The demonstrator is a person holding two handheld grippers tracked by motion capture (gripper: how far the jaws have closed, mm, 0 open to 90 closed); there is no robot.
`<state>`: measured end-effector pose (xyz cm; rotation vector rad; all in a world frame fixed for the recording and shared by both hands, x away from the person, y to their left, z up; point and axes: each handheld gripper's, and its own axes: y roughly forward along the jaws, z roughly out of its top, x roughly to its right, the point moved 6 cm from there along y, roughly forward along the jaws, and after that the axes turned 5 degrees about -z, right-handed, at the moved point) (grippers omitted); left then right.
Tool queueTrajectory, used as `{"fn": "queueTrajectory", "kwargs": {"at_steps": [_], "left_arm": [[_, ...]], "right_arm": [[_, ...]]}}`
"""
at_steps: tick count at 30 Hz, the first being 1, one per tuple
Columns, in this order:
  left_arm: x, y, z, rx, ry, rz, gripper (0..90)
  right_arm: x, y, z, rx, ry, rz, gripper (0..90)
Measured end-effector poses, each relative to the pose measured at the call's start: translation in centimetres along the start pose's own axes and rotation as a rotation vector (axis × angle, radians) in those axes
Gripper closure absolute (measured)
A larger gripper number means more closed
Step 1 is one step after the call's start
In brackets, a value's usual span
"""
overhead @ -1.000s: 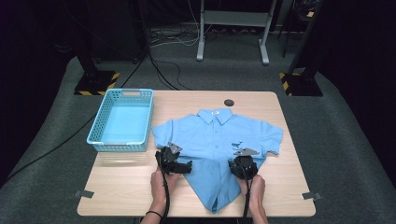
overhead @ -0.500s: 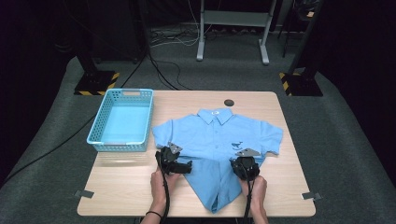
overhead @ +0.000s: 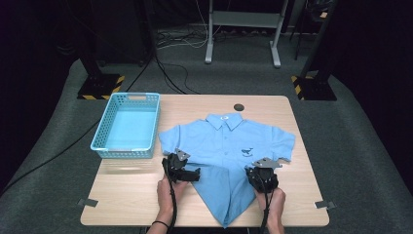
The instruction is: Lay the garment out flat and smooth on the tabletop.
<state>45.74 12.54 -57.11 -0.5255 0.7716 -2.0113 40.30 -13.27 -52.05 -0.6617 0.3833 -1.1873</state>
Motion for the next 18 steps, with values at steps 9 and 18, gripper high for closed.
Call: {"fn": "queueTrajectory", "kwargs": {"at_steps": [9, 18], "left_arm": [[0.0, 0.0, 0.0, -0.001, 0.000, -0.001, 0.4], [0.0, 0.0, 0.0, 0.002, 0.001, -0.002, 0.5]], "right_arm": [[0.6, -1.9, -0.3, 0.032, 0.005, -0.017, 85.3], [1.1, -3.5, -0.6, 0.046, 0.021, -0.028, 85.3]]}}
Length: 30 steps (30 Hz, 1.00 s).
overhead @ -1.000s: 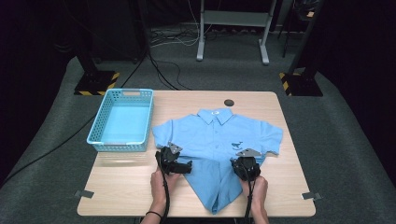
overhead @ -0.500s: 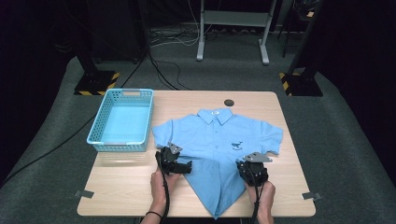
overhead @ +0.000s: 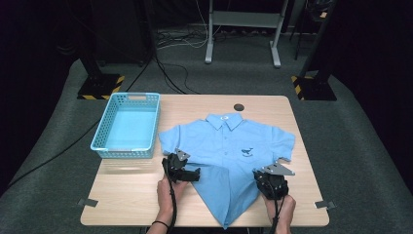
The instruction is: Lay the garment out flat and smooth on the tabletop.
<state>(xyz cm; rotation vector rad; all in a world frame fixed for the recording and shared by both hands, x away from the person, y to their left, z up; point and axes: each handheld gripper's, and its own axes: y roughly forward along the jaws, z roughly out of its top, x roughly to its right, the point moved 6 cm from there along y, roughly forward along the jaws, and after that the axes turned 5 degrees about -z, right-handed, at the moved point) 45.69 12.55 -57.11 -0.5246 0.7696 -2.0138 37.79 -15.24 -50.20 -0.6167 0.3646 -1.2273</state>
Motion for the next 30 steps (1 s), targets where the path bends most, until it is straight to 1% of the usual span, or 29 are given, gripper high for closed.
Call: {"fn": "queueTrajectory", "kwargs": {"at_steps": [8, 9, 13, 20, 25, 28, 29, 30], "left_arm": [[0.0, 0.0, 0.0, 0.000, 0.000, 0.000, 0.6], [0.0, 0.0, 0.0, 0.000, 0.000, 0.000, 0.6], [0.0, 0.0, 0.0, 0.001, -0.001, -0.001, 0.5], [0.0, 0.0, 0.0, -0.001, -0.001, -0.001, 0.6], [0.0, 0.1, 0.1, 0.000, 0.000, -0.001, 0.6], [0.0, 0.0, 0.0, -0.001, -0.001, -0.001, 0.7], [0.0, 0.0, 0.0, -0.001, 0.000, -0.002, 0.6], [0.0, 0.0, 0.0, -0.001, -0.001, -0.001, 0.6]], "right_arm": [[0.5, -0.9, -0.5, 0.006, 0.015, -0.013, 85.2], [0.9, -1.6, -0.8, 0.009, 0.028, -0.021, 85.2], [1.2, -2.1, -1.1, 0.012, 0.028, -0.031, 85.1], [2.1, -3.2, -1.7, 0.024, 0.042, -0.048, 85.0], [2.8, -3.9, -2.6, 0.021, 0.055, -0.061, 84.3], [3.2, -4.3, -3.5, 0.005, 0.064, -0.075, 80.7], [3.6, -4.9, -4.2, -0.002, 0.079, -0.087, 75.8], [3.8, -5.2, -4.4, -0.004, 0.085, -0.092, 72.7]]}}
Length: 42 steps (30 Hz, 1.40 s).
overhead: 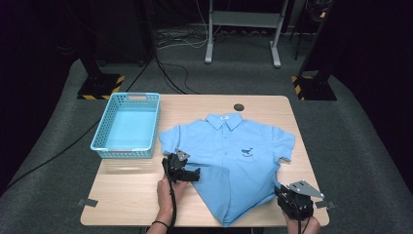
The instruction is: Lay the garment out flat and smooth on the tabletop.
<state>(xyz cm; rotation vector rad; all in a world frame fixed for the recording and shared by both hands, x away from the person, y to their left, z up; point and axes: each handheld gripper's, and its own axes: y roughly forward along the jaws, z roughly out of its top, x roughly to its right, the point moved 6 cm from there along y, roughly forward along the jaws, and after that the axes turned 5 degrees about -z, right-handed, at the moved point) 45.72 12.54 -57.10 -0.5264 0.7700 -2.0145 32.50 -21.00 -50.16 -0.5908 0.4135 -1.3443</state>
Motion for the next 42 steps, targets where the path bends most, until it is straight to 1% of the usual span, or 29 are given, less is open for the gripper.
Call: {"fn": "queueTrajectory", "kwargs": {"at_steps": [2, 4, 6, 8, 10, 11, 12, 13, 14, 15, 16, 17, 18, 19, 20, 21, 22, 24, 25, 26, 27, 28, 29, 33, 35, 37, 38, 42], "left_arm": [[0.0, 0.0, 0.0, 0.001, 0.001, 0.000, 0.6], [0.0, 0.0, 0.0, 0.002, 0.001, -0.001, 0.6], [0.0, 0.0, 0.0, 0.001, 0.002, -0.001, 0.6], [0.0, 0.0, 0.0, 0.001, 0.001, 0.000, 0.6], [0.0, 0.0, 0.0, 0.000, 0.003, 0.000, 0.7], [0.0, 0.0, 0.0, 0.000, 0.003, 0.000, 0.7], [0.0, 0.0, 0.0, 0.000, 0.003, 0.000, 0.7], [0.0, 0.0, 0.0, -0.001, 0.002, 0.000, 0.7], [0.0, 0.0, 0.0, 0.000, 0.003, 0.000, 0.7], [0.0, 0.0, 0.0, 0.000, 0.003, 0.000, 0.7], [0.0, 0.0, 0.0, -0.001, 0.003, 0.000, 0.6], [0.0, 0.0, 0.0, 0.000, 0.002, 0.000, 0.6], [0.0, 0.0, 0.0, 0.000, 0.002, 0.000, 0.6], [0.0, 0.0, 0.0, 0.001, 0.001, 0.000, 0.6], [0.0, 0.0, 0.0, 0.000, 0.002, 0.000, 0.6], [0.0, 0.0, 0.0, 0.000, 0.002, 0.000, 0.7], [0.0, 0.0, 0.0, 0.000, 0.003, 0.001, 0.7], [0.0, 0.0, 0.0, -0.001, 0.002, 0.001, 0.7], [0.0, 0.0, 0.0, 0.000, 0.002, 0.001, 0.7], [0.0, 0.0, 0.0, 0.000, 0.002, 0.001, 0.7], [0.0, 0.0, 0.0, 0.000, 0.002, 0.001, 0.8], [0.0, 0.0, 0.0, 0.000, 0.002, 0.001, 0.8], [0.0, 0.0, 0.0, -0.001, 0.002, 0.001, 0.7], [0.0, 0.0, 0.0, -0.001, 0.002, 0.001, 0.7], [0.0, 0.0, 0.0, 0.000, 0.002, 0.000, 0.8], [0.0, 0.0, 0.0, 0.001, 0.002, 0.000, 0.8], [0.0, 0.0, 0.0, 0.001, 0.003, 0.000, 0.8], [0.0, 0.0, 0.0, 0.001, 0.001, -0.001, 0.7]], "right_arm": [[0.8, -1.0, -0.5, 0.003, 0.015, -0.017, 65.8], [1.7, -2.0, -0.8, 0.007, 0.029, -0.037, 61.7], [2.3, -2.7, -0.9, 0.013, 0.044, -0.045, 54.9], [2.7, -3.1, -1.0, 0.015, 0.054, -0.040, 47.8], [2.6, -2.9, -0.9, 0.013, 0.047, -0.024, 41.0], [2.6, -2.9, -0.9, 0.013, 0.047, -0.024, 41.0], [2.4, -2.6, -0.9, 0.012, 0.041, -0.021, 37.4], [1.9, -1.7, -0.7, 0.001, 0.028, -0.011, 31.9], [1.9, -1.7, -0.7, 0.001, 0.028, -0.011, 31.9], [1.6, -1.2, -0.5, 0.001, 0.024, 0.001, 28.7], [0.9, -0.1, 0.0, -0.002, 0.014, 0.016, 21.0], [0.9, -0.1, 0.0, -0.002, 0.014, 0.016, 21.0], [0.6, 0.6, 0.3, -0.003, 0.003, 0.025, 16.8], [0.4, 1.1, 0.6, 0.000, 0.000, 0.023, 12.7], [-0.3, 2.6, 1.3, -0.006, -0.016, 0.043, 10.8], [-0.3, 2.6, 1.3, -0.006, -0.016, 0.043, 10.8], [-0.8, 4.0, 1.8, -0.011, -0.040, 0.047, 8.6], [-1.2, 5.4, 2.0, -0.022, -0.066, 0.043, 7.2], [-1.2, 6.0, 2.0, -0.020, -0.074, 0.043, 7.2], [-1.2, 6.7, 1.9, -0.019, -0.077, 0.045, 6.9], [-1.2, 6.7, 1.9, -0.019, -0.077, 0.045, 6.9], [-1.1, 7.3, 1.7, -0.021, -0.081, 0.045, 6.4], [-0.4, 8.3, 1.1, -0.038, -0.084, 0.023, 5.8], [0.9, 9.2, -0.1, -0.049, -0.085, -0.005, 5.9], [1.4, 9.6, -0.7, -0.069, -0.073, -0.020, 5.3], [1.6, 9.9, -0.8, -0.075, -0.047, -0.005, 4.5], [1.6, 9.9, -0.8, -0.069, -0.046, -0.003, 4.4], [1.6, 10.0, -0.8, -0.079, -0.043, 0.006, 2.5]]}}
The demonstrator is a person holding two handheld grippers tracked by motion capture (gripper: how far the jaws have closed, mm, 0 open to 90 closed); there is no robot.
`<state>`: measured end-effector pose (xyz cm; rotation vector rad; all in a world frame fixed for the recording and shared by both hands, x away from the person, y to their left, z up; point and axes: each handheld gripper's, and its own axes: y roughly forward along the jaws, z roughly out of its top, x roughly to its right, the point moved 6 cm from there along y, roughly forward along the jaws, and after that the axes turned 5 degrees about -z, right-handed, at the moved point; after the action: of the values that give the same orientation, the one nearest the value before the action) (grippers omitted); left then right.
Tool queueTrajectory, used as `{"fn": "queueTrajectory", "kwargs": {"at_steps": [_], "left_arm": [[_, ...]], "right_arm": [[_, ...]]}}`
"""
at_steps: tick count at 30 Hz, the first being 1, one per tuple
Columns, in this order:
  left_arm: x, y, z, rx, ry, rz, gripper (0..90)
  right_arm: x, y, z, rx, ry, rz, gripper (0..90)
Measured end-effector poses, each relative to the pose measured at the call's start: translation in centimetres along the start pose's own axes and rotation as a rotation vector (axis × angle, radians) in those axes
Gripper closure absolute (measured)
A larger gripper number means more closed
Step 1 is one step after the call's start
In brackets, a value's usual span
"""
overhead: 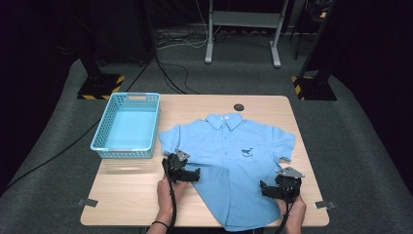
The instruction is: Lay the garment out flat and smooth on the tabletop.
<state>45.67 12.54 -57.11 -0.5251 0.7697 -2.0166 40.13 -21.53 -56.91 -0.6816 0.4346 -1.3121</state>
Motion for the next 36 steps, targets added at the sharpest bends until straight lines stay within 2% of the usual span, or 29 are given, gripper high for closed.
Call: {"fn": "queueTrajectory", "kwargs": {"at_steps": [3, 6, 15, 18, 21, 23, 24, 26, 29, 30, 32, 36], "left_arm": [[0.0, 0.0, 0.0, 0.000, 0.001, 0.000, 0.7], [0.0, 0.0, 0.0, 0.001, 0.004, 0.001, 0.9], [0.2, -0.2, -0.2, 0.002, 0.011, -0.007, 0.6], [0.2, -0.5, 0.0, 0.029, 0.007, -0.001, 1.2], [0.7, -1.0, 0.6, 0.070, -0.018, -0.020, 1.1], [1.1, -1.1, 0.9, 0.077, -0.019, -0.030, 1.2], [2.0, -1.1, 1.5, 0.074, 0.022, -0.044, 1.2], [3.0, -0.7, 2.0, 0.064, 0.062, -0.053, 1.4], [4.5, 0.0, 2.5, 0.057, 0.080, -0.069, 1.3], [4.5, 0.0, 2.5, 0.057, 0.080, -0.069, 1.3], [6.3, 0.6, 2.8, 0.041, 0.113, -0.094, 1.3], [8.5, 1.6, 3.2, 0.001, 0.175, -0.125, 1.0]], "right_arm": [[0.1, 0.2, 0.0, -0.011, 0.014, -0.007, 0.0], [0.1, 0.3, 0.1, -0.019, 0.027, 0.003, 0.0], [0.3, 0.4, 0.1, -0.023, 0.047, -0.010, 0.0], [0.5, 0.5, 0.2, -0.022, 0.051, -0.019, 0.0], [0.5, 0.5, 0.2, -0.022, 0.053, -0.022, 0.0], [0.5, 0.5, 0.2, -0.022, 0.055, -0.022, 0.0], [0.5, 0.5, 0.2, -0.022, 0.055, -0.023, 0.0], [0.5, 0.5, 0.2, -0.022, 0.055, -0.023, 0.0], [0.5, 0.5, 0.2, -0.022, 0.054, -0.023, 0.0], [0.5, 0.5, 0.2, -0.022, 0.054, -0.023, 0.0], [0.5, 0.5, 0.2, -0.022, 0.054, -0.024, 0.0], [0.5, 0.5, 0.3, -0.021, 0.054, -0.025, 0.0]]}}
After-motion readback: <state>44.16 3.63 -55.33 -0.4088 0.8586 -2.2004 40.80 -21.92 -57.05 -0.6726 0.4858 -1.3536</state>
